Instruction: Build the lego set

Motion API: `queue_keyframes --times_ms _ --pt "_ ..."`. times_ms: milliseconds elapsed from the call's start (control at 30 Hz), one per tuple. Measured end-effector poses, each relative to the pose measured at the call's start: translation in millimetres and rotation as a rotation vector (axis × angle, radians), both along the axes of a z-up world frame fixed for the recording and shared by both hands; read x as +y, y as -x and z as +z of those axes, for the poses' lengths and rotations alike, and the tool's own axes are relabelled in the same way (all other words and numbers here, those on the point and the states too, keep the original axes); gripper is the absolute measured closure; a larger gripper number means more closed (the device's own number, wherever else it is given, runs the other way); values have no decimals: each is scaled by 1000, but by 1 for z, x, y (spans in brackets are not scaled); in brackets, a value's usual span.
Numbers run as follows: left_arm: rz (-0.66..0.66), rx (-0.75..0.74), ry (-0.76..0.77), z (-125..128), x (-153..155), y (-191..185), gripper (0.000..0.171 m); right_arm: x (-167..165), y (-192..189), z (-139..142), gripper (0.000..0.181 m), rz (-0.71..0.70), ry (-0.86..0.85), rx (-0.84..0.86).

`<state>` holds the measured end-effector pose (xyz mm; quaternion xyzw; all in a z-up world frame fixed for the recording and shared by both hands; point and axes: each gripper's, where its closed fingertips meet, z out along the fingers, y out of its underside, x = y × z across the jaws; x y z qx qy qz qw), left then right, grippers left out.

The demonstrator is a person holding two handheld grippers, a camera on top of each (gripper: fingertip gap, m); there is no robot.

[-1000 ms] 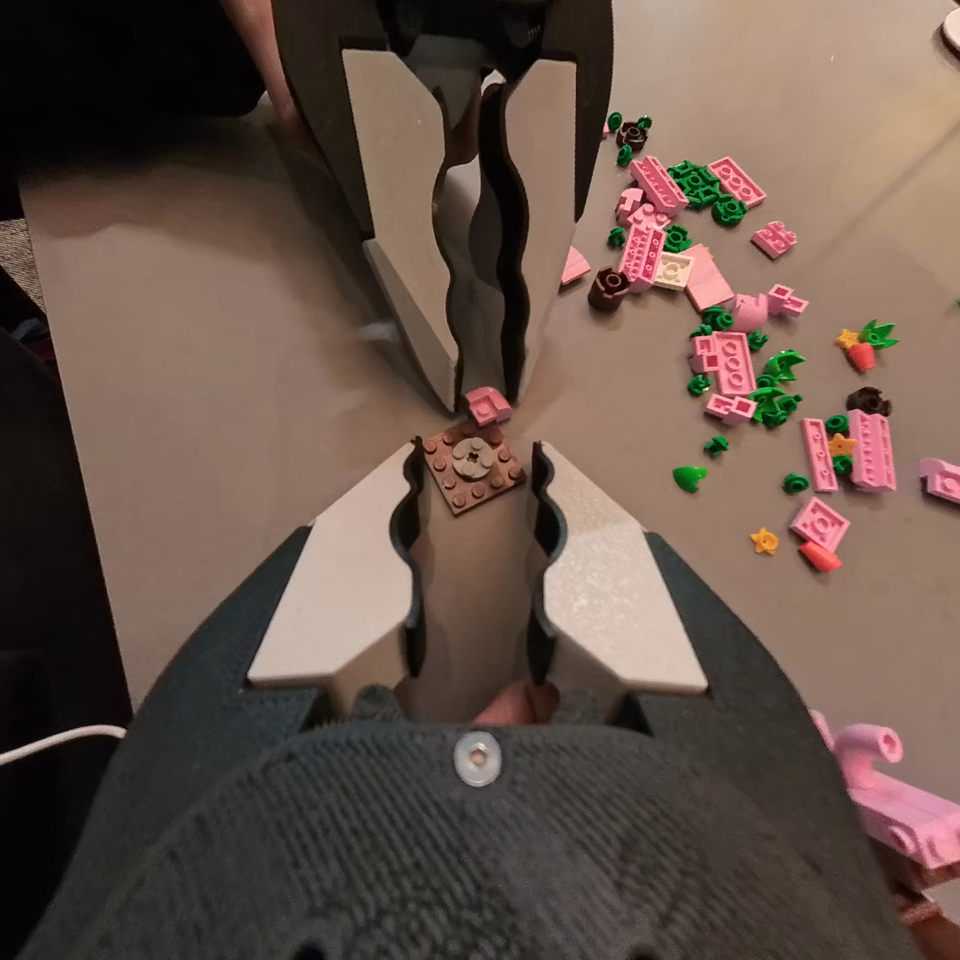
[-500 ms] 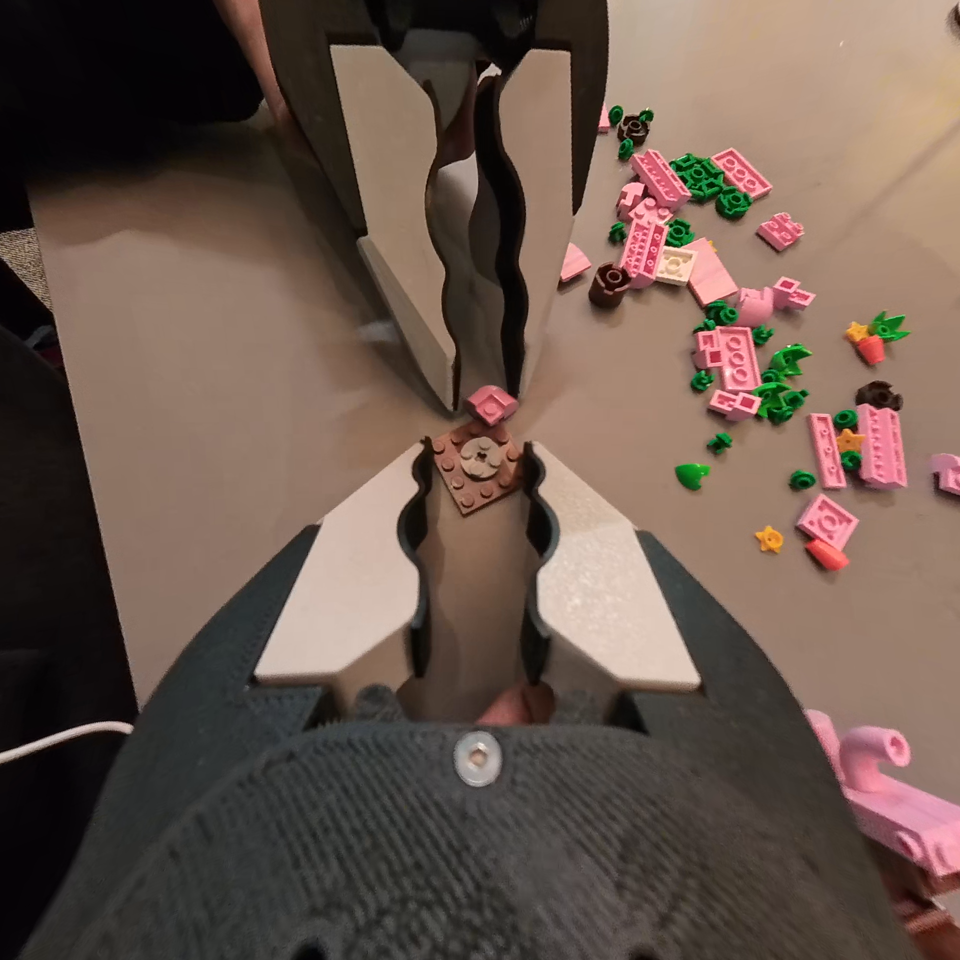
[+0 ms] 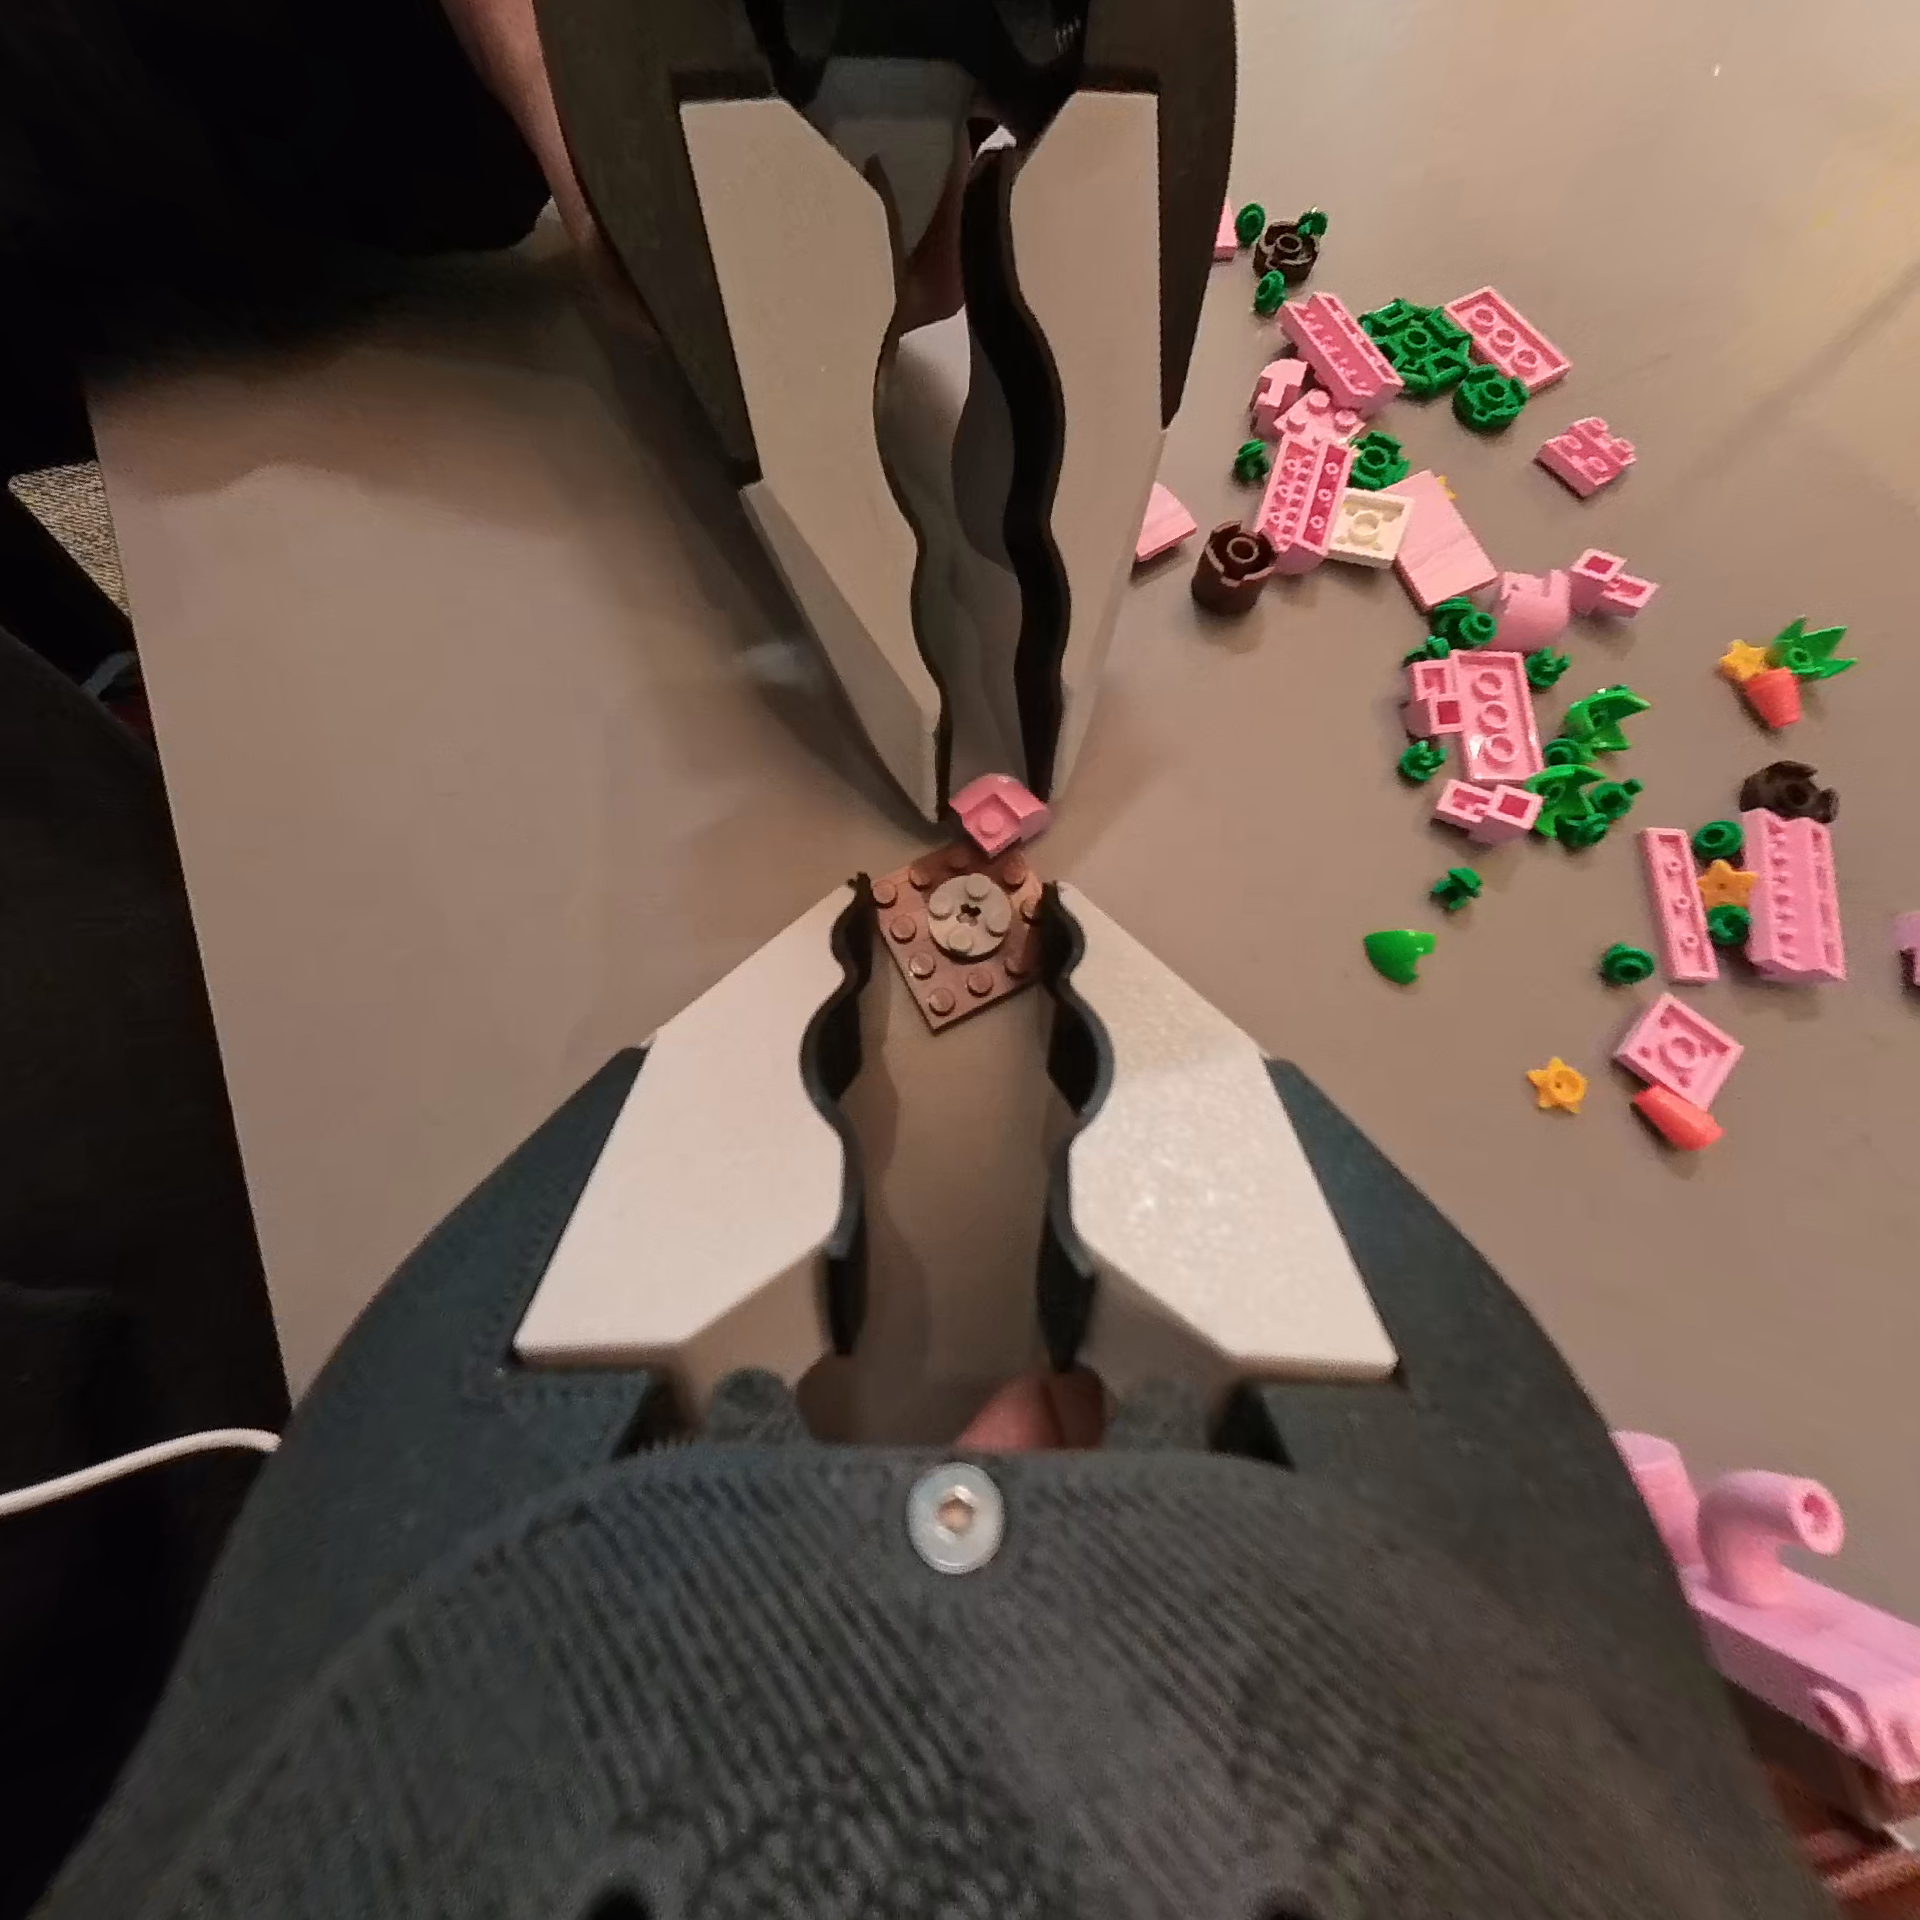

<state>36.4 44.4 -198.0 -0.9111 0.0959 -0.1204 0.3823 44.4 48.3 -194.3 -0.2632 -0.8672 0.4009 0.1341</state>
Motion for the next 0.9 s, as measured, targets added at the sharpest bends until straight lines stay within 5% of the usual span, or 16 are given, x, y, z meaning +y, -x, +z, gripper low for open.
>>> queue_keyframes --times_ms 400,900 --pt "19 -9 -38 7 2 3 142 0 0 0 150 4 3 -4" --pt "98 -120 1 4 6 6 159 0 0 0 150 4 3 -6"
